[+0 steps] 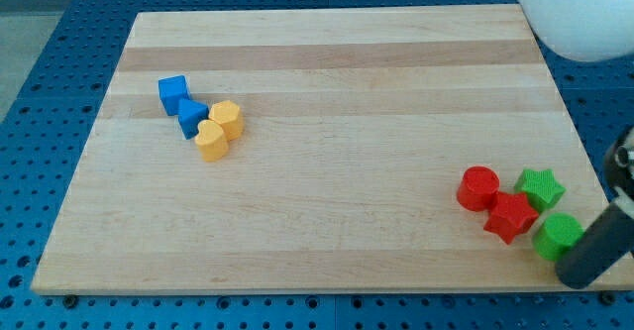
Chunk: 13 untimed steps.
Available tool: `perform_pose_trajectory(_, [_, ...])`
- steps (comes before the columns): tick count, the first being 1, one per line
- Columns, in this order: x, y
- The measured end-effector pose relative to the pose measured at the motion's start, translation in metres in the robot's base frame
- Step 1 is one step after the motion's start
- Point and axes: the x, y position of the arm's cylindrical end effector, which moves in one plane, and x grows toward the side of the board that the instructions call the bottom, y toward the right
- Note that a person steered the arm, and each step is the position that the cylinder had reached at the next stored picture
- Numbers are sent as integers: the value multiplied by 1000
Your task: Move the red blocks towards the center
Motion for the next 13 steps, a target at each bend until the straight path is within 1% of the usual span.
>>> perform_pose_trajectory(1, [0, 38])
perform_pose_trajectory(2, [0, 37])
perform_pose_trajectory(3, [-7, 11])
perform_pose_trajectory(4, [-18, -36])
perform_pose_trajectory(5, [-38, -103])
perform_pose_trajectory(6, [-79, -169])
perform_pose_trajectory(7, [-78, -183])
perform_pose_trajectory(8, [-18, -149])
perform_pose_trajectory(9, [0, -123])
perform_pose_trajectory(10, [-4, -55])
perform_pose_trajectory(11, [-58, -17])
perform_pose_trajectory(13, [-58, -32])
